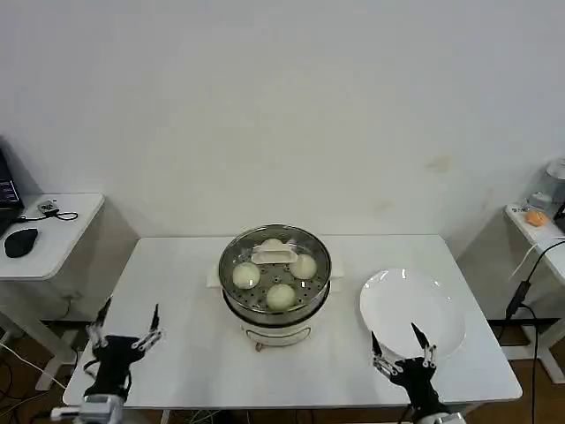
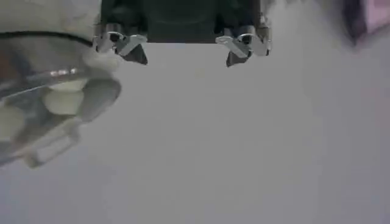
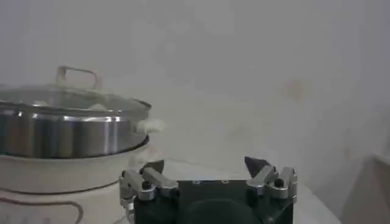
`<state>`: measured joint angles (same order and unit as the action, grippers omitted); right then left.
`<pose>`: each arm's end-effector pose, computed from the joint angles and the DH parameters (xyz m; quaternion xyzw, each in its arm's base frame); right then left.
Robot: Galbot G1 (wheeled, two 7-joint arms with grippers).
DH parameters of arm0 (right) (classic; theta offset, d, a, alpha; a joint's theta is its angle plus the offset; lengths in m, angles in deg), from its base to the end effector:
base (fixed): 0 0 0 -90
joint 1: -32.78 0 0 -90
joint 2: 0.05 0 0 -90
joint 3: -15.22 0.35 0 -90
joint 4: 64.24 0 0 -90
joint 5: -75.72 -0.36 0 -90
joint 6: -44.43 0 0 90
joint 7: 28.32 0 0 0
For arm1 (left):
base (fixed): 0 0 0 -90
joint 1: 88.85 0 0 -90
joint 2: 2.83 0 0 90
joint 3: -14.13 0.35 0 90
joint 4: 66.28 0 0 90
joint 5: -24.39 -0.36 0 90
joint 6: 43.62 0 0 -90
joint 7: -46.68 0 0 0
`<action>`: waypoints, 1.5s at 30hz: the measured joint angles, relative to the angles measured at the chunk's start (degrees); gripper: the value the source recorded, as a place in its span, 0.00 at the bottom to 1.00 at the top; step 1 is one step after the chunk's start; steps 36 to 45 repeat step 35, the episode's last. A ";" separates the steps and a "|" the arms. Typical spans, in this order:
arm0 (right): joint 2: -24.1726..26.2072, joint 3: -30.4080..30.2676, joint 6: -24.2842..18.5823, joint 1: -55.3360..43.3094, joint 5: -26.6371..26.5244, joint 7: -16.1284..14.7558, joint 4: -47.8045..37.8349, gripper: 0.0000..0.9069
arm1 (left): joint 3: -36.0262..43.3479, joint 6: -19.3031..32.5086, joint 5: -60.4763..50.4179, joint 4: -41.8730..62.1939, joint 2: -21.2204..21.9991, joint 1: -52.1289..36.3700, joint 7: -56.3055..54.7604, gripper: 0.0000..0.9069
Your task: Take steamed baozi put them in steamer then cover it.
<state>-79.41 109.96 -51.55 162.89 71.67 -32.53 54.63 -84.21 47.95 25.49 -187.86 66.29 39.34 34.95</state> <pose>0.1318 -0.0581 -0.3312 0.0552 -0.9955 0.0621 0.0446 0.1550 0.0991 -0.2937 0.0539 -0.9819 -0.1813 0.0119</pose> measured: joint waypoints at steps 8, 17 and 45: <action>0.71 -0.90 1.38 1.05 -1.37 -0.01 1.06 1.00 | -2.68 2.31 7.79 1.08 1.03 3.40 -0.92 1.00; 0.83 -2.56 1.62 1.35 -0.91 0.20 1.32 1.00 | -3.85 3.63 10.61 1.58 1.68 4.31 -0.88 1.00; 1.30 -5.24 3.36 2.00 -0.74 1.33 2.64 1.00 | -5.31 2.78 10.90 2.29 1.12 6.02 0.95 1.00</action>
